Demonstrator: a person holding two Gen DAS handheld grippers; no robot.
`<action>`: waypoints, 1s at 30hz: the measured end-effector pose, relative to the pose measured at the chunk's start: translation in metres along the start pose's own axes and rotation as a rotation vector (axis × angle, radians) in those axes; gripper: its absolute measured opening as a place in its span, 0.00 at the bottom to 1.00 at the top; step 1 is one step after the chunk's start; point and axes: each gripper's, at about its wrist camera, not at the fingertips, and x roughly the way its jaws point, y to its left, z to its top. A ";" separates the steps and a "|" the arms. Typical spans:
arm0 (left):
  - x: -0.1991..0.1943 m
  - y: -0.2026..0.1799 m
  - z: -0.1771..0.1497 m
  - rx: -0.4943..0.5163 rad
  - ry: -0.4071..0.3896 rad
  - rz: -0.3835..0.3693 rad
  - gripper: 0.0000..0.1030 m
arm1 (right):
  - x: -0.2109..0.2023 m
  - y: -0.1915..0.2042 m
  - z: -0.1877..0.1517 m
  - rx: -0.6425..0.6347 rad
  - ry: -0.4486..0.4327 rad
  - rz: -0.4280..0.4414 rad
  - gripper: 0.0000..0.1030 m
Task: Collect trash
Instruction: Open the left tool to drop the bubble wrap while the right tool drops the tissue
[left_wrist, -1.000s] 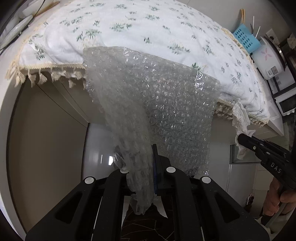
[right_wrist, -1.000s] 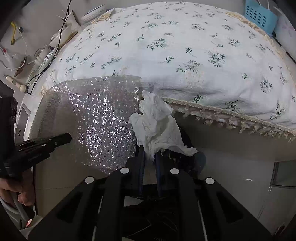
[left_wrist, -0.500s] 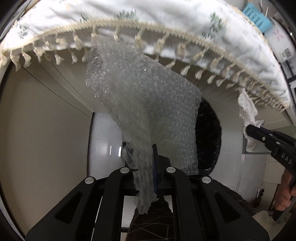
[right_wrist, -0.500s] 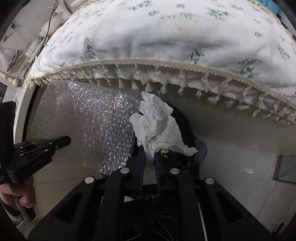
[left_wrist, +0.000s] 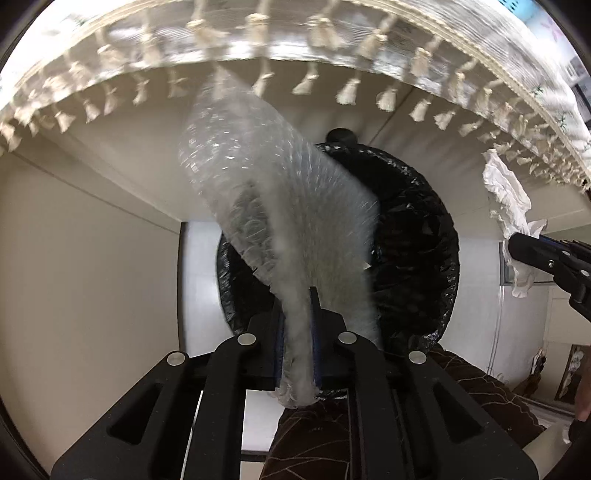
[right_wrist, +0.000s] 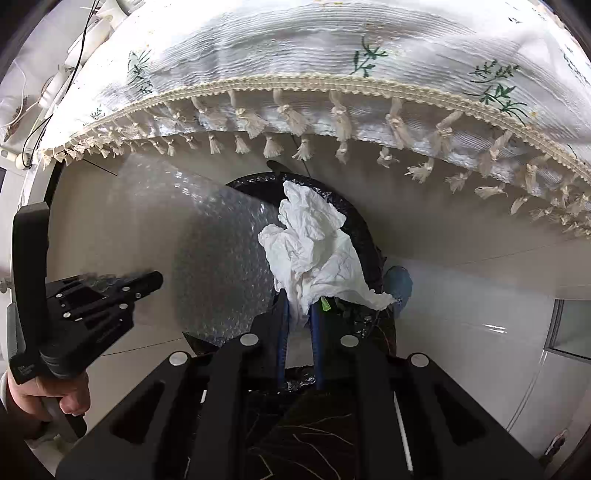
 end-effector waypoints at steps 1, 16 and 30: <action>-0.001 -0.003 0.000 0.004 -0.007 -0.003 0.17 | 0.000 0.000 0.000 0.001 -0.001 0.000 0.10; -0.054 0.012 0.004 -0.067 -0.191 -0.023 0.84 | 0.007 0.015 0.004 -0.035 0.004 0.025 0.12; -0.076 0.038 0.003 -0.125 -0.207 0.010 0.94 | 0.028 0.041 0.002 -0.075 0.013 0.006 0.33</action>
